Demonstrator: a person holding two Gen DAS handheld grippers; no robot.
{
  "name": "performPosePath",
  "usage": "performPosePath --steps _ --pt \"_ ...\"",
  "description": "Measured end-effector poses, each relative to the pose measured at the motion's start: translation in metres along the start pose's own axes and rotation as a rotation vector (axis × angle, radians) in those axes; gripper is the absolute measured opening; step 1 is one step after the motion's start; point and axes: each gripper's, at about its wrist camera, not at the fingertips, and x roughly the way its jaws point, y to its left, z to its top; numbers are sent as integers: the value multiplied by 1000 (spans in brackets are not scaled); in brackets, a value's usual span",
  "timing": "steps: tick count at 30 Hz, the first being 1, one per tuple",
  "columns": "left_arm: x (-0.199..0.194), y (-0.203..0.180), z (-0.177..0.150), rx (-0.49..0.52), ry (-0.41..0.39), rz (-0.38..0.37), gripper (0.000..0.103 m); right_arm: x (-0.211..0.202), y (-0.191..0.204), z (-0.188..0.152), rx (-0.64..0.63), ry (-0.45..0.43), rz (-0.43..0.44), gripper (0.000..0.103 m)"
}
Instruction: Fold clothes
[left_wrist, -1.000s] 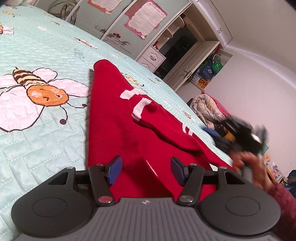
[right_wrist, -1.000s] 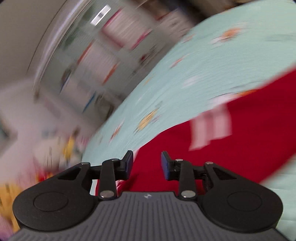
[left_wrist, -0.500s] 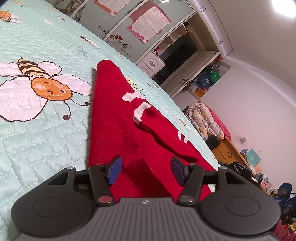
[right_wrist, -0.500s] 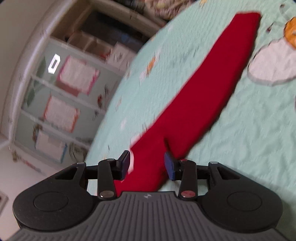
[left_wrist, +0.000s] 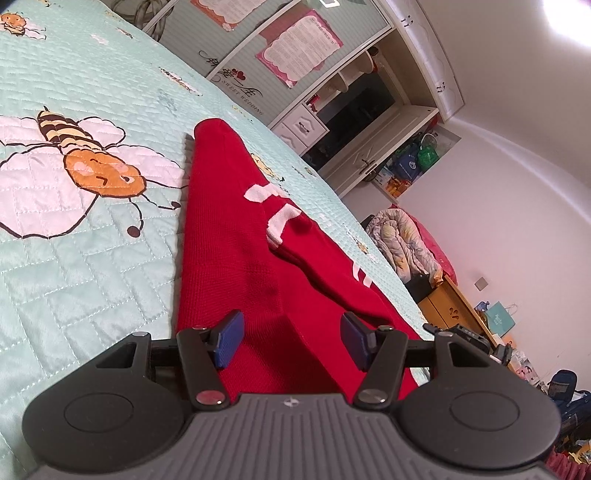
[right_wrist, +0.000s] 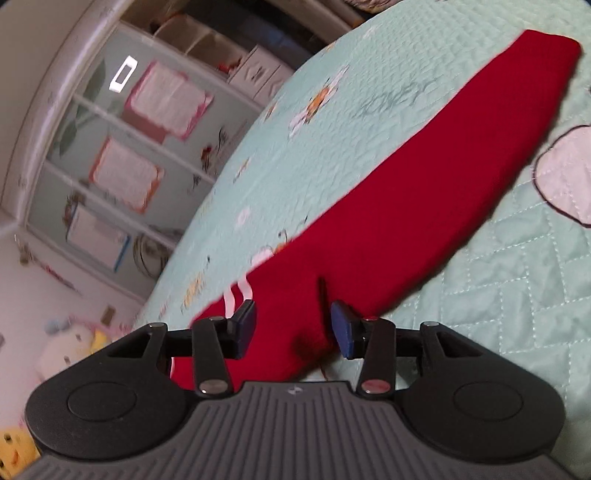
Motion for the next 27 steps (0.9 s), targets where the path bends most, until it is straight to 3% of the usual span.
performPosePath --steps 3,10,13,15,20,22,23,27 --pt "0 0 0 0 0 0 62 -1 -1 4 28 9 -27 45" --pt "-1 0 0 -1 0 -1 62 10 -14 14 114 88 59 44" --pt "-2 0 -1 0 0 -1 62 10 -23 19 122 90 30 29" --pt "-2 0 -1 1 1 0 62 9 -26 17 149 82 39 29" --pt "-1 -3 0 7 6 12 62 20 -13 15 87 156 47 27" --pt "0 -7 1 11 14 33 62 18 -11 16 66 164 37 7" --pt "0 -10 2 13 18 45 62 16 -7 15 40 163 33 6" --pt "-2 -23 12 -49 40 92 59 -17 6 13 -1 63 83 5"
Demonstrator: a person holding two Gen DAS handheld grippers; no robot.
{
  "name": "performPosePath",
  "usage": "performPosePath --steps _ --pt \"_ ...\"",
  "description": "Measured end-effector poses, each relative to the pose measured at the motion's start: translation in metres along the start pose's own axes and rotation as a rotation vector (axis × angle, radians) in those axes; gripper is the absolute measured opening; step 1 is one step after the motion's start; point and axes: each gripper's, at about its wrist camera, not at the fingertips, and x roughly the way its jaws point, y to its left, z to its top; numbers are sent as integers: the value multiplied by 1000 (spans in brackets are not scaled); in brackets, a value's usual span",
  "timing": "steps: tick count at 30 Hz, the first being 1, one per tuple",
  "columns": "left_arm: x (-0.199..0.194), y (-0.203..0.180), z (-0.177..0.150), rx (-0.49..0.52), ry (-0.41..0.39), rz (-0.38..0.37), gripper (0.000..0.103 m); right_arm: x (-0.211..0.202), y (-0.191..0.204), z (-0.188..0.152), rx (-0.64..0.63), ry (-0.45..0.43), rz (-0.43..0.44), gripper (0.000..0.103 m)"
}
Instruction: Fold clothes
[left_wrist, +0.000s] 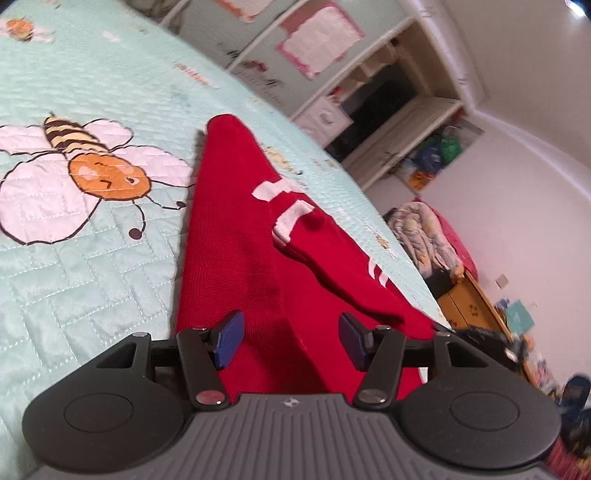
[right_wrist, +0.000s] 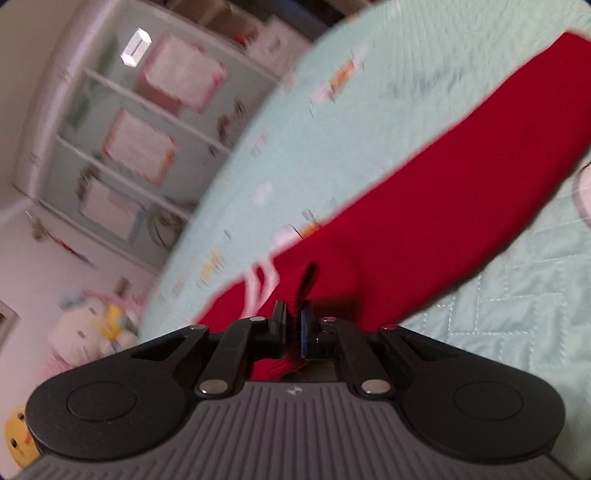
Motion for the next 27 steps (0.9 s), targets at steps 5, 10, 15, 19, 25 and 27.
performPosePath --steps 5,10,15,19,25,27 --pt "-12 -36 26 79 -45 -28 59 -46 -13 -18 91 -80 33 5" --pt "30 -64 76 267 -57 116 60 -41 -34 -35 138 -62 8 5" --pt "84 -59 126 351 -96 297 57 -32 -50 -50 108 -96 10 4" --pt "117 -45 153 313 -101 317 31 -27 -43 -52 9 -101 -9 5" --pt "166 -2 164 195 -67 357 3 -23 -45 -48 -9 -92 13 3" --pt "186 18 165 157 -39 404 4 -22 -46 -48 -12 -90 19 3"
